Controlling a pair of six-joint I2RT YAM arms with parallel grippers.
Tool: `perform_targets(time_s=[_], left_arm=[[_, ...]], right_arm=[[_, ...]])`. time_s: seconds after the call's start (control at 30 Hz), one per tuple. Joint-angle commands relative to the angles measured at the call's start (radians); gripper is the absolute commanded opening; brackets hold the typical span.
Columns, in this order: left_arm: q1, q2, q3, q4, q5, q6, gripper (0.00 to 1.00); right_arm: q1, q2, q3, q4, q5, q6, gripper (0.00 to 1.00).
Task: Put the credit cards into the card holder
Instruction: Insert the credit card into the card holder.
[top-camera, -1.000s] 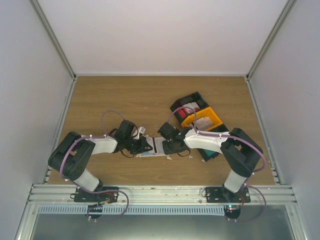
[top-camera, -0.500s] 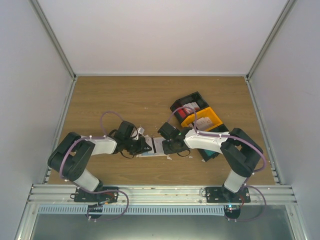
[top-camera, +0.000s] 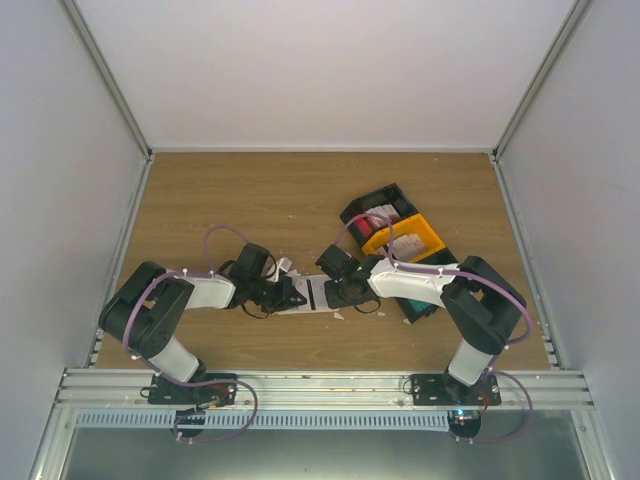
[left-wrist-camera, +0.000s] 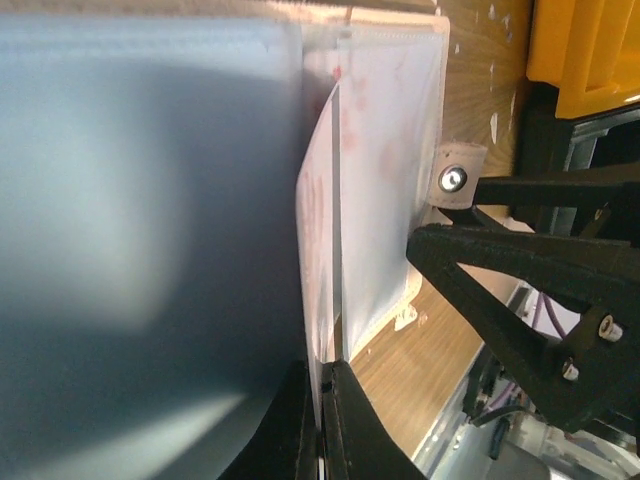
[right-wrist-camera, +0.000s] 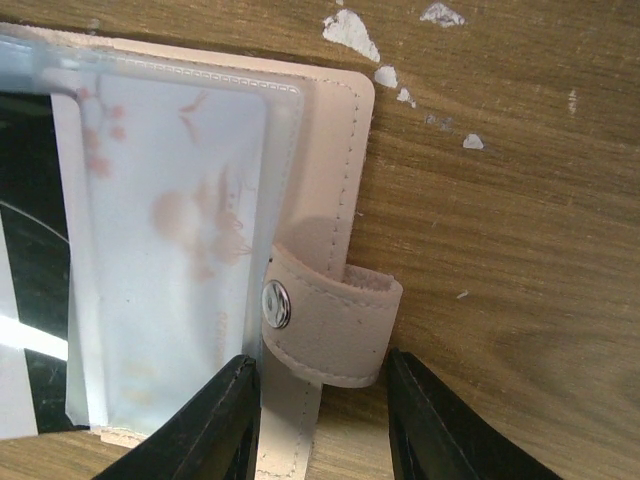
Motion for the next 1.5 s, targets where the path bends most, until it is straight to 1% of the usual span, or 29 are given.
perform_targets(time_s=[0.0,0.13,0.3,0.67,0.7,0.93,1.07,1.1,1.27,1.47], left_arm=[[-0.011,0.024,-0.041,-0.038,0.010,-0.037,0.00],[-0.011,0.046,-0.031,-0.043,0.026,-0.030,0.00],[-0.010,0.085,0.021,-0.083,0.027,0.011,0.00],[0.014,0.118,0.078,-0.110,-0.009,0.058,0.00],[0.015,0.116,0.080,-0.134,-0.026,0.058,0.00],[0.013,0.096,0.057,-0.120,-0.093,0.016,0.00],[0.014,0.096,0.050,-0.120,-0.100,-0.008,0.00],[0.015,0.093,0.049,-0.093,-0.104,-0.015,0.00],[0.014,0.084,0.045,-0.075,-0.117,-0.047,0.00],[0.015,0.090,0.046,-0.065,-0.110,-0.052,0.00]], right_arm=[[0.005,0.041,-0.033,0.006,-0.024,0.007,0.37],[0.004,0.041,-0.033,0.009,-0.023,0.008,0.37],[0.005,0.038,-0.038,0.011,-0.023,0.005,0.37],[0.005,0.031,-0.045,0.017,-0.022,0.013,0.37],[0.005,0.031,-0.047,0.015,-0.022,0.014,0.37],[0.004,0.048,-0.043,0.020,-0.027,0.013,0.37],[0.005,0.050,-0.042,0.019,-0.031,0.010,0.37],[0.005,0.050,-0.042,0.019,-0.030,0.008,0.37],[0.004,0.044,-0.054,0.022,-0.036,0.008,0.37],[0.005,0.041,-0.063,0.029,-0.040,0.008,0.37]])
